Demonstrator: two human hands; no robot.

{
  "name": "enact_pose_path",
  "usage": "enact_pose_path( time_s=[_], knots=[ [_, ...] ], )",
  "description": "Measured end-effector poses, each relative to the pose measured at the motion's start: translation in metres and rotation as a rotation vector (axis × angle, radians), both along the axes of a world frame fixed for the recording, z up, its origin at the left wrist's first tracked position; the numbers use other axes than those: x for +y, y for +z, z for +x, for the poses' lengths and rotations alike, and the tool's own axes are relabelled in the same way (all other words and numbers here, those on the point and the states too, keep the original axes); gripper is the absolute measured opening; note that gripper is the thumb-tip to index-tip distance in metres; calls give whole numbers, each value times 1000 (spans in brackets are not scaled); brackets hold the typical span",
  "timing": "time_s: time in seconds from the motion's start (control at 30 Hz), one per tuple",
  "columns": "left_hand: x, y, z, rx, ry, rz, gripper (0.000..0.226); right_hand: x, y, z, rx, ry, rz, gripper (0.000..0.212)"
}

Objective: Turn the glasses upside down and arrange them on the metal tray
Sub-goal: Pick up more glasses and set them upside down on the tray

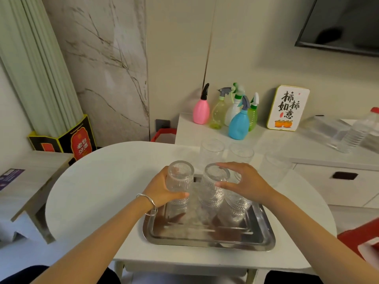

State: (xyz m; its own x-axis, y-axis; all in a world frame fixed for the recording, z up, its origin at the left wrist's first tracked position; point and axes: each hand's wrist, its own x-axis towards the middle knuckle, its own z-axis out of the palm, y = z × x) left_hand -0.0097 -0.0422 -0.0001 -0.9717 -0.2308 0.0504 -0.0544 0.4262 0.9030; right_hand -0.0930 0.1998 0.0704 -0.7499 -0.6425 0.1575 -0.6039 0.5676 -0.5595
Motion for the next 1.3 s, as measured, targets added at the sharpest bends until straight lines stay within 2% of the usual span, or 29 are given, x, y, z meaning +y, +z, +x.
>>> enact_pose_path(
  time_s=[0.23,0.53,0.77,0.93,1.07,1.2,1.3],
  knots=[
    [8,-2,-6,4,-1,24,78,-2,-2,1,34,-38,-7,69],
    [13,4,-8,-30,-15,-52,84,-2,-5,1,59,-82,6,70],
    [10,4,-9,-31,-53,-66,89,-2,0,-8,-60,-44,-24,64],
    [-1,26,-17,2,-90,111,85,-22,23,-41,-114,-85,-186,59],
    [-15,43,-36,23,-20,145,76,-48,31,-76,-81,-100,-33,68],
    [-21,44,-53,-14,18,130,79,-67,21,-100,-135,-140,230,86],
    [-20,43,-61,-22,27,154,79,-76,10,-106,-79,-171,318,89]
  ],
)
